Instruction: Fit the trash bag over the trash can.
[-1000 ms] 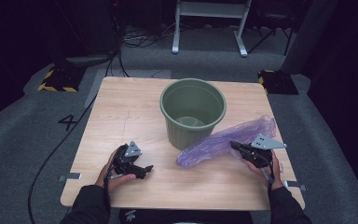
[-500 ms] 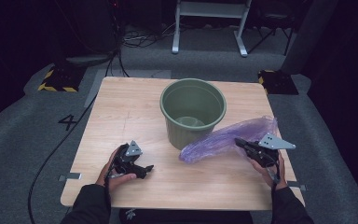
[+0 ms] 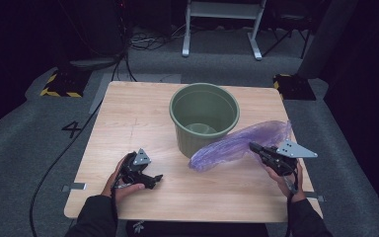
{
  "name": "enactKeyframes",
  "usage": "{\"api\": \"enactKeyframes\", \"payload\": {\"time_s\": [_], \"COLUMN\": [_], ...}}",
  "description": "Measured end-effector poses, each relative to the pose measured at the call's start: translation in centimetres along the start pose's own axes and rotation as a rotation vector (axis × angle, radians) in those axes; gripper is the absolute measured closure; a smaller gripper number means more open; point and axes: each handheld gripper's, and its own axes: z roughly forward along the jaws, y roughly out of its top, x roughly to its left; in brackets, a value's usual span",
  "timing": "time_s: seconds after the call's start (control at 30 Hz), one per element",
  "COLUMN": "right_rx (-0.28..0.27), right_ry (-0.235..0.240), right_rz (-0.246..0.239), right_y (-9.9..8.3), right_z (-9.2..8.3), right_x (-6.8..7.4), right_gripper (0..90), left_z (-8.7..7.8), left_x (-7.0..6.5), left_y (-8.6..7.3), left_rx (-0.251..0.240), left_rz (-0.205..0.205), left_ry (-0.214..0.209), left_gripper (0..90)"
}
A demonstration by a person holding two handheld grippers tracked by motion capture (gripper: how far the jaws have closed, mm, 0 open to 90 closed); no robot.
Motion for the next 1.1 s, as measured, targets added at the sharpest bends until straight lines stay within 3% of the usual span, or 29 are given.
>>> {"api": "enactKeyframes", "payload": {"time_s": [0.53, 1.1], "right_rx": [-0.076, -0.142], "right_ry": [-0.017, -0.056], "right_rz": [-0.016, -0.022], "right_y": [2.5, 3.9], "right_z": [-1.8, -4.3], "right_x": [-0.2, -0.6], "right_gripper": [90.0, 90.0], "left_z": [0.0, 0.1], "left_x": [0.0, 0.0], "left_y": [0.0, 0.1], "left_rx": [0.004, 0.004], "left_rz": [-0.006, -0.012], "left_ry": [0.005, 0.01], "left_gripper": [9.8, 8.5]}}
